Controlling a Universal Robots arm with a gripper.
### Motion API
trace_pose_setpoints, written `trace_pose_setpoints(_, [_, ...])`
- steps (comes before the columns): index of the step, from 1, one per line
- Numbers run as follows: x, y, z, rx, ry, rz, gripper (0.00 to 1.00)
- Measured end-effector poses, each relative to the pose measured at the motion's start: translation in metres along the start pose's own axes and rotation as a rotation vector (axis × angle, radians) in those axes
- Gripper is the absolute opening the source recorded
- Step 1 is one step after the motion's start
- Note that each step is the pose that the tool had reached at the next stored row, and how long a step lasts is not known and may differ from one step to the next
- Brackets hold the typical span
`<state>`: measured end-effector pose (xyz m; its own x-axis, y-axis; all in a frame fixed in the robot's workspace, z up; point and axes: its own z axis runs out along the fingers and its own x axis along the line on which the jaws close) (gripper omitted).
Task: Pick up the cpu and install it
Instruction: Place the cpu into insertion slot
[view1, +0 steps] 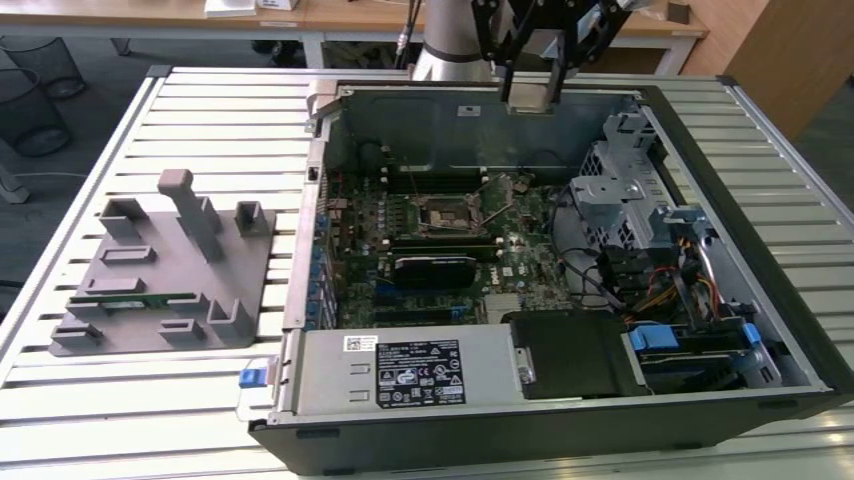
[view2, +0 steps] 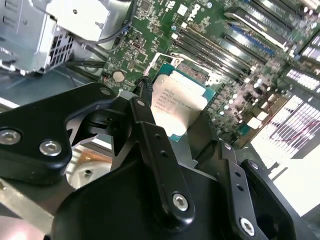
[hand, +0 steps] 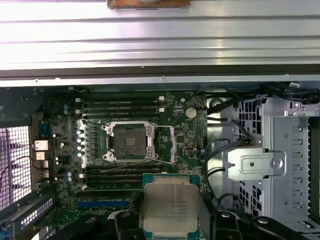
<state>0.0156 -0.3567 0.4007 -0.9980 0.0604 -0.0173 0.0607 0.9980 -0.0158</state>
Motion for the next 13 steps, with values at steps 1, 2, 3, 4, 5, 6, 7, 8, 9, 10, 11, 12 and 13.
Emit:
trace_pose_setpoints(1, [0.0000,0.0000,0.0003,0.0004,0.0003,0.019,0.53])
trace_pose_setpoints(2, [0.0000,0.0000,0.0004,0.0008,0.0006,0.037,0.53])
trace_pose_setpoints(3, [0.0000,0.0000,0.0006,0.0012,0.0009,0.054,0.53])
trace_pose_setpoints(4, [0.0000,0.0000,0.0007,0.0014,0.0011,0.068,0.53])
trace_pose_setpoints(5, [0.0000,0.0000,0.0009,0.0015,0.0013,0.079,0.53])
trace_pose_setpoints(6, [0.0000,0.0000,0.0011,0.0017,0.0015,0.092,0.53])
trace_pose_setpoints(7, [0.0000,0.0000,0.0012,0.0018,0.0016,0.103,0.53])
trace_pose_setpoints(8, [0.0000,0.0000,0.0013,0.0021,0.0019,0.116,0.53])
trace_pose_setpoints(9, [0.0000,0.0000,0.0014,0.0023,0.0020,0.127,0.53])
trace_pose_setpoints(10, [0.0000,0.0000,0.0014,0.0025,0.0022,0.136,0.53])
trace_pose_setpoints(11, [0.0000,0.0000,0.0015,0.0026,0.0023,0.146,0.53])
trace_pose_setpoints(12, [0.0000,0.0000,0.0016,0.0027,0.0025,0.155,0.53])
trace_pose_setpoints(13, [0.0000,0.0000,0.0017,0.0029,0.0027,0.164,0.53])
